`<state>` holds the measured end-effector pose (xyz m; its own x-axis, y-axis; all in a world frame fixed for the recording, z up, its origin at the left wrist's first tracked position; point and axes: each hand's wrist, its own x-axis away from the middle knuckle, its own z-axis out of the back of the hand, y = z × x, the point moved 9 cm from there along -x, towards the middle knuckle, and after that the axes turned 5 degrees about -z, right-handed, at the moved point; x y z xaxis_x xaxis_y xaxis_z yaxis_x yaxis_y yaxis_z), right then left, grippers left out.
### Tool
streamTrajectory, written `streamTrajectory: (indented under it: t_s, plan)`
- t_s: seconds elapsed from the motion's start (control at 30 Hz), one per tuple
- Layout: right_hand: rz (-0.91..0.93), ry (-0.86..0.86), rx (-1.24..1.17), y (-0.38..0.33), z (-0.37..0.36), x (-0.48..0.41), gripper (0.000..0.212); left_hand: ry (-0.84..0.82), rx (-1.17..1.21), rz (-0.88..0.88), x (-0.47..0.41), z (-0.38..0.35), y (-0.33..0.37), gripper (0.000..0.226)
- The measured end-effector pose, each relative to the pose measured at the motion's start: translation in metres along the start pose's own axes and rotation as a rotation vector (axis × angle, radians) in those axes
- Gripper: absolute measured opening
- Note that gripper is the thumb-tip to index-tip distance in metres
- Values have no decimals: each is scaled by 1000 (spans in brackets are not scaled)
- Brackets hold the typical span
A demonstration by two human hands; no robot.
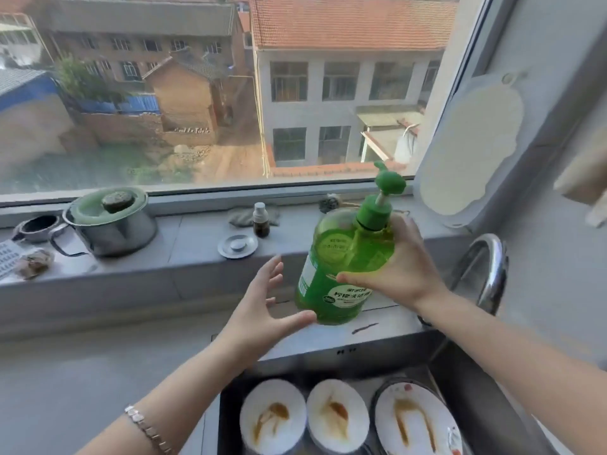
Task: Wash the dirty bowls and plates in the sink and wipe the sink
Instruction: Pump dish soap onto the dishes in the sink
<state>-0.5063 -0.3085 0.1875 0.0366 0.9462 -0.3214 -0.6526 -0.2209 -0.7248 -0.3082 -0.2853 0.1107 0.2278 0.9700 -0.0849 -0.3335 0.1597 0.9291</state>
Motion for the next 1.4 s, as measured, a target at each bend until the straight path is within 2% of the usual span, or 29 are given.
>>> streamTrajectory:
  t_s: [0.13, 0.27, 0.33, 0.43, 0.57, 0.67, 0.73, 0.8, 0.87, 0.93, 0.97, 1.03, 1.2, 1.4]
  plan:
    - [-132, -226, -22, 41, 0, 105, 89, -210, 243, 102, 52, -94, -8, 115]
    - [-319, -412, 22, 101, 3, 186, 92, -321, 249, 268, 101, -183, -38, 118]
    - [-409, -469, 36, 132, 15, 213, 106, -315, 269, 299, 119, -221, -45, 115]
    - [-548, -563, 72, 178, 35, 243, 138, -285, 295, 328, 132, -271, -45, 95]
    - [-603, -639, 34, 226, 61, 257, 142, -205, 304, 360, 130, -321, -45, 85]
    - [-607, -776, -14, 247, 73, 252, 143, -142, 338, 390, 126, -342, -46, 82]
    - [-598, -791, -59, 251, 78, 241, 132, -116, 353, 398, 123, -350, -47, 82]
    - [-478, -606, -142, 244, 88, 214, 100, -101, 372, 431, 120, -355, -51, 80]
    - [-275, -436, -181, 229, 95, 186, 68, -105, 367, 458, 117, -358, -54, 78]
    - [-149, -399, -200, 220, 87, 169, 45, -122, 354, 479, 113, -357, -56, 76]
    - [-155, -405, -216, 221, 79, 164, 38, -129, 358, 492, 111, -356, -58, 76]
    - [-195, -392, -234, 229, 63, 160, 32, -144, 378, 522, 110, -354, -63, 75]
    - [-187, -207, -168, 248, 45, 155, 19, -190, 358, 572, 102, -353, -78, 76]
    - [-320, -199, -139, 268, 32, 151, 15, -209, 385, 643, 99, -358, -94, 72]
